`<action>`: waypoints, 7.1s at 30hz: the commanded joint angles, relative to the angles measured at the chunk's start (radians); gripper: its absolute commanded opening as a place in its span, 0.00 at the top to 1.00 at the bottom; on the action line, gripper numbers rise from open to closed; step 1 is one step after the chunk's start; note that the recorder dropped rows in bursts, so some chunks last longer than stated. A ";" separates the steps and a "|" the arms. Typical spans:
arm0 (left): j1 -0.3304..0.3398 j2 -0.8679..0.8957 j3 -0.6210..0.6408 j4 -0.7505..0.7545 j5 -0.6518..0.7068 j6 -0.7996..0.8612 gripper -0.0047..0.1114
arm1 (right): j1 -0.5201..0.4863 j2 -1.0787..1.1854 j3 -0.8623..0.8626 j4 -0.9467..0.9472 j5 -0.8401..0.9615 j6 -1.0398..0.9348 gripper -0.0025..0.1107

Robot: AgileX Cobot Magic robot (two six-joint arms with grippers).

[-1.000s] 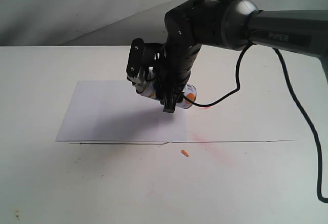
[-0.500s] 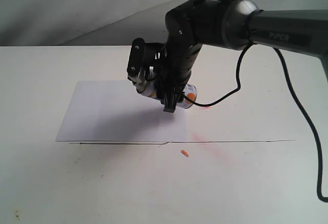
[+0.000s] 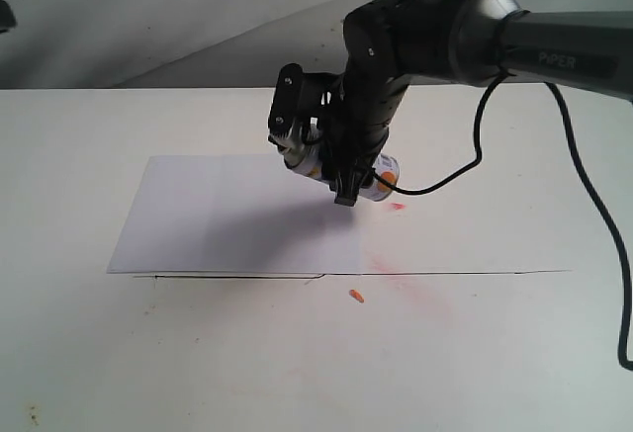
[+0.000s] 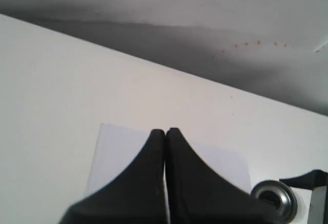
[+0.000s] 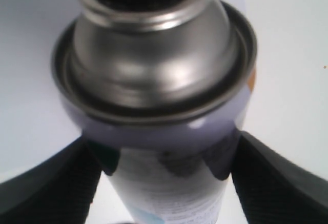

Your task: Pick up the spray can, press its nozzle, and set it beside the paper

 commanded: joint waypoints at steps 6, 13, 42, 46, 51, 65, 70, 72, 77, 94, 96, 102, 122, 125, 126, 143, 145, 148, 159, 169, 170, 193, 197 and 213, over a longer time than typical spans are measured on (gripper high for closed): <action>-0.008 0.272 -0.183 -0.446 0.241 0.324 0.96 | 0.000 -0.013 -0.009 0.006 -0.002 -0.026 0.98; -0.008 0.349 -0.196 -0.541 0.215 0.338 0.96 | 0.000 -0.013 -0.009 0.010 0.002 -0.026 0.98; -0.071 0.759 -0.527 -0.562 0.755 0.546 0.96 | 0.000 0.030 -0.004 -0.099 0.060 0.026 0.98; -0.074 0.795 -0.527 -0.562 0.755 0.546 0.96 | 0.000 0.030 -0.004 -0.092 0.056 0.025 0.98; -0.095 0.808 -0.527 -0.565 0.728 0.553 0.96 | 0.000 0.030 -0.004 -0.085 0.051 0.025 0.98; -0.130 0.815 -0.527 -0.553 0.655 0.596 0.96 | 0.000 0.030 -0.004 -0.085 0.051 0.025 0.98; -0.130 0.860 -0.527 -0.556 0.655 0.596 0.96 | 0.000 0.030 -0.004 -0.085 0.051 0.025 0.98; -0.130 0.870 -0.527 -0.564 0.655 0.598 0.96 | 0.000 0.030 -0.004 -0.085 0.051 0.025 0.98; -0.130 0.877 -0.527 -0.625 0.655 0.651 0.96 | 0.000 0.030 -0.004 -0.085 0.051 0.025 0.98; -0.175 0.879 -0.527 -0.603 0.609 0.677 0.96 | 0.000 0.030 -0.004 -0.085 0.054 0.025 0.98; -0.175 0.879 -0.527 -0.605 0.609 0.677 0.96 | 0.000 0.030 -0.004 -0.085 0.054 0.025 0.98; -0.187 0.879 -0.527 -0.607 0.609 0.679 0.96 | 0.000 0.030 -0.004 -0.084 0.053 0.025 0.98; -0.187 0.879 -0.527 -0.592 0.602 0.679 0.96 | 0.000 0.030 -0.004 -0.084 0.053 0.025 0.98; -0.187 0.879 -0.527 -0.590 0.603 0.679 0.96 | 0.000 0.030 -0.004 -0.084 0.053 0.025 0.98; -0.187 0.879 -0.527 -0.590 0.603 0.679 0.96 | 0.000 0.030 -0.004 -0.084 0.053 0.025 0.98; -0.136 0.595 -0.242 -0.568 0.239 0.761 0.96 | -0.015 -0.033 -0.004 -0.125 0.076 0.083 0.98; -0.136 0.490 -0.154 -0.568 0.137 0.781 0.96 | -0.025 -0.047 -0.004 -0.119 0.079 0.086 0.98; -0.136 0.304 -0.011 -0.580 -0.006 0.785 0.96 | -0.044 -0.060 -0.004 -0.114 0.094 0.124 0.98; -0.136 -0.745 0.733 -0.627 -0.606 0.856 0.96 | -0.250 -0.197 -0.004 0.275 0.067 0.407 0.98; -0.136 -0.939 0.826 -0.672 -0.581 0.860 0.96 | -0.323 -0.587 0.363 0.450 -0.452 0.511 0.98; -0.136 -0.939 0.826 -0.672 -0.578 0.860 0.96 | -0.321 -0.626 0.436 0.460 -0.543 0.497 0.98; -0.136 -0.939 0.847 -0.666 -0.532 0.862 0.96 | -0.321 -0.243 0.948 0.029 -1.793 0.805 0.98; -0.136 -0.939 0.847 -0.666 -0.510 0.862 0.96 | -0.321 -0.120 0.869 -0.042 -1.798 0.883 0.98; -0.136 -0.939 0.847 -0.666 -0.510 0.866 0.96 | -0.321 -0.069 0.759 -0.043 -1.500 0.950 0.98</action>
